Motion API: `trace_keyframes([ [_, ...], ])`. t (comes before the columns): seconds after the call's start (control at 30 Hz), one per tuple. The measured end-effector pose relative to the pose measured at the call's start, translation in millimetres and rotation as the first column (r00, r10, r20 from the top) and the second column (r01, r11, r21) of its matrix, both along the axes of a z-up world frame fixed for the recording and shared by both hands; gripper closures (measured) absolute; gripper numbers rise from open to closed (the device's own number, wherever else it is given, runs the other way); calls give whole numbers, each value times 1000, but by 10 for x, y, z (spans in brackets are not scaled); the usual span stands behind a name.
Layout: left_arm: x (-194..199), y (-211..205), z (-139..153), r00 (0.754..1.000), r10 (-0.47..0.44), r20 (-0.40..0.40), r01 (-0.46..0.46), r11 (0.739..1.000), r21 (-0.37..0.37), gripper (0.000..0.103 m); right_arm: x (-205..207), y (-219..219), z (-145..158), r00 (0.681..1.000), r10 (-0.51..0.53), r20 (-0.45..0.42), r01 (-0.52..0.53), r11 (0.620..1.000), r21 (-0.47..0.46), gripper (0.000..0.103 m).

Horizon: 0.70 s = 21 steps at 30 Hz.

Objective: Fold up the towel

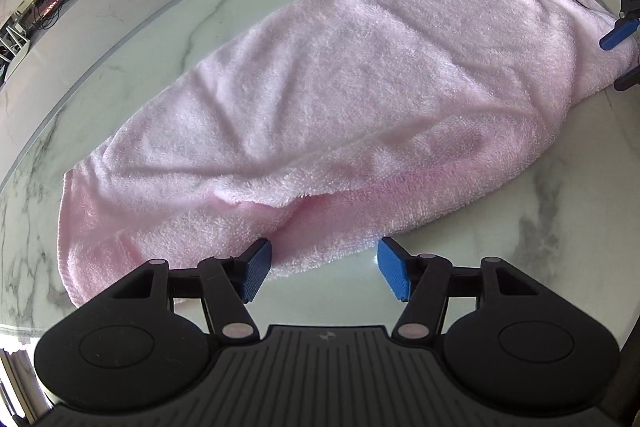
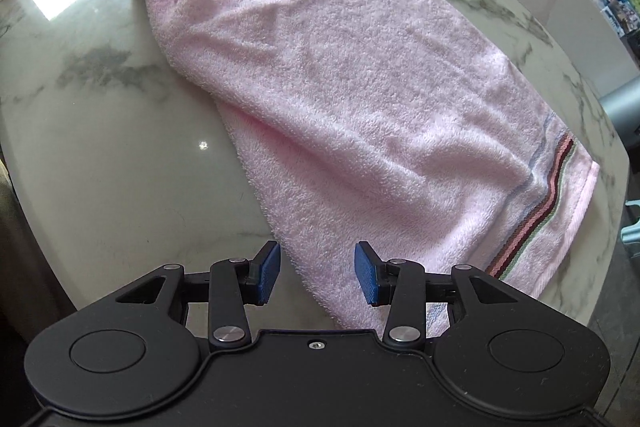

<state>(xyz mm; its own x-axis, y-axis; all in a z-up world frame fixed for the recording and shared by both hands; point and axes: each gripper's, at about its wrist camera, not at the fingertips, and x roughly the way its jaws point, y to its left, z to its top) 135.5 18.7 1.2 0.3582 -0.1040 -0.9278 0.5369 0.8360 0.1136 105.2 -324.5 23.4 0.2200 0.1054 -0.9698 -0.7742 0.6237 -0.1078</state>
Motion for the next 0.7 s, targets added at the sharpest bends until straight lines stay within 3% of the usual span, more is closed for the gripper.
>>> trace_keyframes([
  [0.17,121,48,-2,998,49,-43,-52,996,-68,50,8,-16,-61,1000,6,-23,-6,1000,0,84],
  [0.23,146,70,18,997,73,-38,-75,995,-66,64,-3,-28,-59,1000,12,-21,-12,1000,0,92],
  [0.3,187,118,52,993,108,-40,-111,991,-73,88,-2,-50,-31,1000,11,-16,-11,1000,2,95],
  [0.33,207,149,75,991,123,-51,-127,987,-97,91,1,-60,-12,1000,11,-21,-11,1000,7,95],
  [0.43,269,242,193,982,173,-72,-183,969,-164,94,-20,-85,117,999,36,-24,-36,999,20,95],
  [0.53,284,208,326,986,162,-32,-165,975,-149,94,-65,-108,255,997,77,-25,-77,997,18,95],
  [0.7,390,202,473,984,176,-1,-174,975,-136,94,-33,-220,413,997,56,-52,-53,997,54,95],
])
